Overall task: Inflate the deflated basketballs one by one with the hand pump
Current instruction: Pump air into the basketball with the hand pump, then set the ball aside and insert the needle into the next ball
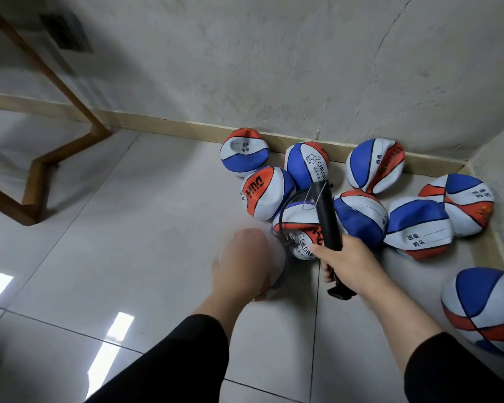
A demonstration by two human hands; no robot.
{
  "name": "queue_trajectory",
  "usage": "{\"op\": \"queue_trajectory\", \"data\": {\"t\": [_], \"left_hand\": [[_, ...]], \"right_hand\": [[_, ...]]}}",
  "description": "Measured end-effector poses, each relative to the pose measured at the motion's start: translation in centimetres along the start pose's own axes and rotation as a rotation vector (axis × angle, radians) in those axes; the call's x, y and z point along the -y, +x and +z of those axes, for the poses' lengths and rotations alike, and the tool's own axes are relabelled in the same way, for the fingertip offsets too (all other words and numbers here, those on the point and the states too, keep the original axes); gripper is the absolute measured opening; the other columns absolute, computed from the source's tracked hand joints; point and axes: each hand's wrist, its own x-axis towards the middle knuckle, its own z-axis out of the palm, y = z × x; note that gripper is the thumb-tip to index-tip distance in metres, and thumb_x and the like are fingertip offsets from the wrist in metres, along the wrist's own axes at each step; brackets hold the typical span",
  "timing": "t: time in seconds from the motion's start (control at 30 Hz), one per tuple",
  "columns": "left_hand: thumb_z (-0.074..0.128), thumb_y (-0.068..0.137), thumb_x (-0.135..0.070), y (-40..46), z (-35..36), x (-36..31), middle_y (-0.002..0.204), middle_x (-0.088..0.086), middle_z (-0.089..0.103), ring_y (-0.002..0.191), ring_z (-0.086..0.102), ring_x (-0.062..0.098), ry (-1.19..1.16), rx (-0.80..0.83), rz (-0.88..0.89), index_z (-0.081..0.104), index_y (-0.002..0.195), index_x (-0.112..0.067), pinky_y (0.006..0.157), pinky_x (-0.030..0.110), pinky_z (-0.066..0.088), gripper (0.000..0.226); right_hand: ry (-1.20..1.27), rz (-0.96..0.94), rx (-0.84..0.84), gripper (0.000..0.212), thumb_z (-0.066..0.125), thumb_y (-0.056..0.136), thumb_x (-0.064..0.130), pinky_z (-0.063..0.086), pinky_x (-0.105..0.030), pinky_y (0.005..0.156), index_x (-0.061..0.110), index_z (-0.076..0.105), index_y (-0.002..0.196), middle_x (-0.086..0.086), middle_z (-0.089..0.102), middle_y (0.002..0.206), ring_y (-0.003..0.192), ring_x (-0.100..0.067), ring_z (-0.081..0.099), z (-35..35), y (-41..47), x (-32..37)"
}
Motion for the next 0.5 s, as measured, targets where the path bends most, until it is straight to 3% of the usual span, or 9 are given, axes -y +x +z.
{"op": "queue_trajectory", "data": {"t": [0.1,0.17,0.3,0.4,0.5], "left_hand": [[0.064,0.086,-0.068,-0.5,0.1,1.9,0.148,-0.003,0.044,0.137,0.044,0.025,-0.133,-0.218,-0.212,0.045,0.138,-0.025,0.104,0.049,0.043,0.07],[0.071,0.079,-0.071,-0.3,0.2,3.2,0.146,0.002,0.042,0.135,0.046,0.029,-0.258,-0.232,-0.255,0.042,0.141,-0.024,0.104,0.049,0.045,0.083],[0.075,0.079,-0.07,0.4,0.6,5.7,0.169,0.006,0.018,0.155,0.018,0.03,-0.361,-0.029,-0.144,0.026,0.16,-0.032,0.121,0.048,0.029,0.102],[0.07,0.084,-0.07,0.9,0.5,6.0,0.171,0.007,0.013,0.157,0.011,0.029,-0.309,-0.017,-0.113,0.024,0.161,-0.029,0.123,0.051,0.027,0.099],[0.056,0.097,-0.065,0.8,0.5,5.8,0.173,-0.003,0.004,0.159,0.001,0.022,-0.151,-0.035,-0.015,0.022,0.163,-0.031,0.122,0.06,0.023,0.081]], "right_hand": [[0.057,0.032,0.02,0.018,0.07,0.095,0.016,0.052,-0.033,0.053,0.003,0.062,0.084,-0.011,0.058,0.061,0.053,-0.025,0.054,1.1,0.9,0.3],[0.087,0.059,0.04,0.016,0.069,0.094,0.012,0.051,-0.034,0.053,0.0,0.063,0.086,-0.013,0.058,0.063,0.053,-0.025,0.053,2.3,1.5,0.4],[0.083,0.076,0.03,0.017,0.071,0.093,0.012,0.049,-0.032,0.049,-0.004,0.063,0.094,-0.014,0.061,0.069,0.054,-0.023,0.053,5.1,2.5,-0.2],[-0.023,0.086,0.036,0.028,0.077,0.089,0.02,0.048,-0.03,0.047,-0.002,0.063,0.097,-0.011,0.062,0.07,0.05,-0.021,0.055,7.3,3.5,-1.1],[-0.146,0.085,0.063,0.031,0.079,0.087,0.031,0.05,-0.032,0.05,0.004,0.065,0.092,-0.012,0.067,0.069,0.049,-0.021,0.058,9.4,4.2,-1.7]]}}
